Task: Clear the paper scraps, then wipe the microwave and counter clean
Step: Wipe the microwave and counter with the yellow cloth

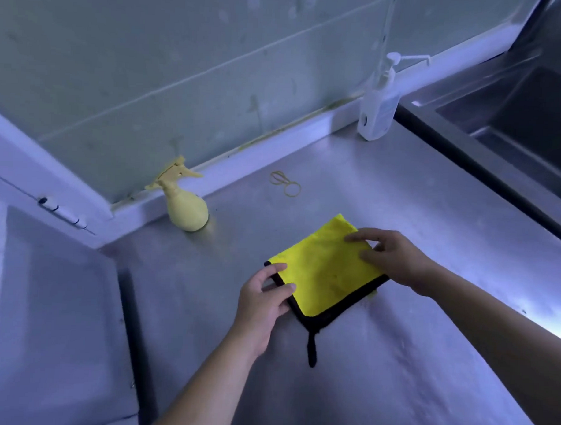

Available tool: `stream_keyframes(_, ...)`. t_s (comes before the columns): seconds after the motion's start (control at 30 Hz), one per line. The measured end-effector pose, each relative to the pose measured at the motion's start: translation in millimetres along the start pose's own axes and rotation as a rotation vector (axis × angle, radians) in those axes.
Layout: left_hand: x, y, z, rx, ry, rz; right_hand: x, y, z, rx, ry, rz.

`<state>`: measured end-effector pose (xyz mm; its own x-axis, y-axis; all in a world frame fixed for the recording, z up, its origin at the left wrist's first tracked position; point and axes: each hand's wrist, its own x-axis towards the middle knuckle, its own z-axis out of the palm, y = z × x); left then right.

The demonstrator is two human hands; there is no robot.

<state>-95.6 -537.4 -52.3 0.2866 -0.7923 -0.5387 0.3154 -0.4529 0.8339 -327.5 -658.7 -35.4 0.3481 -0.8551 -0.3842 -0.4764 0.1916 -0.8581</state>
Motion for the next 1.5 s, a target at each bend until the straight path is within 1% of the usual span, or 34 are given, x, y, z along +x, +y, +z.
stream_keyframes(0.07,26,10,13,0.140,0.033,0.082,24,-5,-13,-0.025,-0.031,0.001)
stream_keyframes(0.13,52,22,26,0.226,0.039,0.161,49,-9,-26,-0.073,-0.023,-0.001)
stream_keyframes(0.27,107,51,49,0.310,0.016,0.249,103,-21,-51,-0.256,0.111,-0.098)
stream_keyframes(0.4,163,85,76,0.320,0.010,0.330,167,-34,-72,-0.321,0.236,-0.130)
stream_keyframes(0.43,176,92,82,0.321,0.010,0.342,181,-38,-77,-0.325,0.263,-0.146)
stream_keyframes(0.5,199,106,91,0.352,0.017,0.311,208,-43,-85,-0.361,0.305,-0.172)
stream_keyframes(0.53,209,110,93,0.367,0.020,0.280,219,-45,-87,-0.429,0.334,-0.165)
stream_keyframes(0.6,217,114,93,0.442,0.065,0.255,232,-44,-80,-0.687,0.438,-0.134)
stream_keyframes(0.63,217,111,90,0.560,0.112,0.261,236,-42,-72,-0.790,0.459,-0.141)
stream_keyframes(0.67,216,104,85,0.766,0.167,0.277,238,-37,-60,-0.855,0.415,-0.161)
stream_keyframes(0.73,204,79,67,1.196,0.235,0.224,241,-21,-30,-0.953,0.224,-0.176)
stream_keyframes(0.77,195,66,57,1.317,0.233,0.157,241,-12,-16,-1.000,0.159,-0.152)
stream_keyframes(0.8,186,54,46,1.381,0.221,0.097,242,-3,-6,-1.027,0.140,-0.135)
stream_keyframes(0.87,175,33,27,1.433,0.198,0.063,243,6,3,-1.015,0.184,-0.128)
stream_keyframes(0.97,171,18,13,1.479,0.183,0.103,243,5,6,-0.979,0.223,-0.114)
stream_keyframes(1.1,174,15,11,1.464,0.152,0.090,238,-6,6,-0.990,0.170,-0.052)
stream_keyframes(1.13,175,16,10,1.462,0.136,0.082,236,-11,7,-0.974,0.185,-0.037)
stream_keyframes(1.17,176,17,9,1.458,0.122,0.069,234,-17,10,-0.948,0.238,-0.051)
stream_keyframes(1.2,177,19,8,1.454,0.104,0.054,231,-24,16,-0.918,0.319,-0.112)
stream_keyframes(1.23,177,22,8,1.451,0.082,0.040,228,-31,24,-0.893,0.397,-0.211)
stream_keyframes(1.27,177,24,8,1.446,0.061,0.028,227,-38,32,-0.881,0.433,-0.315)
stream_keyframes(1.3,177,26,7,1.436,0.042,0.019,226,-45,41,-0.889,0.424,-0.389)
stream_keyframes(1.33,176,28,7,1.425,0.025,0.014,227,-49,49,-0.923,0.394,-0.421)
stream_keyframes(1.37,175,30,6,1.415,0.013,0.014,229,-53,57,-0.971,0.366,-0.411)
stream_keyframes(1.43,175,31,5,1.397,0.006,0.026,234,-60,67,-1.052,0.330,-0.334)
stream_keyframes(1.5,174,31,5,1.388,0.006,0.038,240,-60,75,-1.055,0.336,-0.273)
